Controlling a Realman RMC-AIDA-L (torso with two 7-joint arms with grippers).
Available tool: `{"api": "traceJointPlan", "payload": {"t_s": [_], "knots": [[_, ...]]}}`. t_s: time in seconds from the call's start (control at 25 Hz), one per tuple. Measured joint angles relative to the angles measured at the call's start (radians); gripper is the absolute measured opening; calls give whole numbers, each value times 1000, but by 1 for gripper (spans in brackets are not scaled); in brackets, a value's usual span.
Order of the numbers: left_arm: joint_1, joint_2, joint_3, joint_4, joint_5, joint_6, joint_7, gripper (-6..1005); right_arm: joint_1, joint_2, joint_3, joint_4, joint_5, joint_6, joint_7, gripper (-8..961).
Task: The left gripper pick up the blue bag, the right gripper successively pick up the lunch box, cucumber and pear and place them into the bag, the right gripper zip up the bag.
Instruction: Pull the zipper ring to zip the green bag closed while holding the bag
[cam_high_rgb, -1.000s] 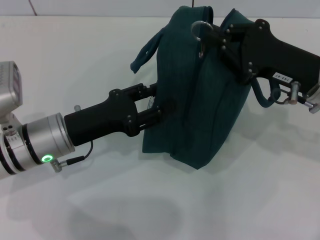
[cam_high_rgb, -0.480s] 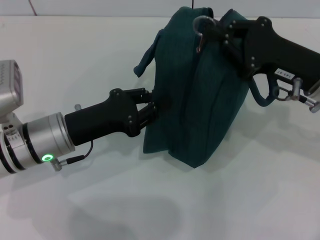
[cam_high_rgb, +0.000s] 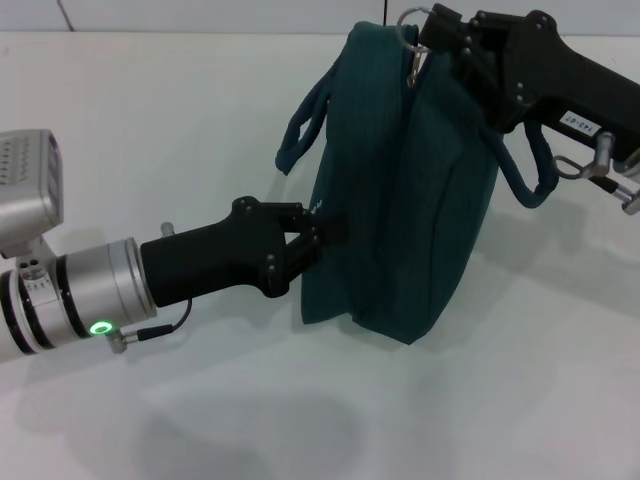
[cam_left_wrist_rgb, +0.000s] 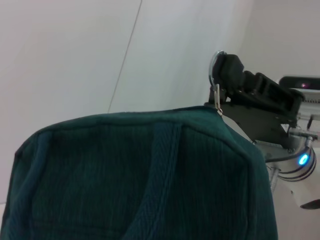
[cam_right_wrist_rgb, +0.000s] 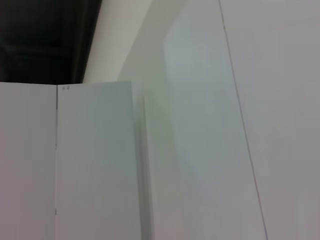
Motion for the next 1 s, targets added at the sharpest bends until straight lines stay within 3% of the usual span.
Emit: {"api": "traceJointPlan", "payload": {"t_s": [0.08, 0.56, 1.0], "knots": [[1, 0, 3, 2, 1, 0, 1, 68, 1, 0, 0, 0, 0, 10, 15, 21], [3, 2, 9, 6, 18, -1, 1, 75, 0, -7, 8, 1, 1, 47, 295, 23], [-5, 7, 60, 15, 57, 20, -1, 81, -9, -12, 35, 5, 27, 71, 312, 24]]}}
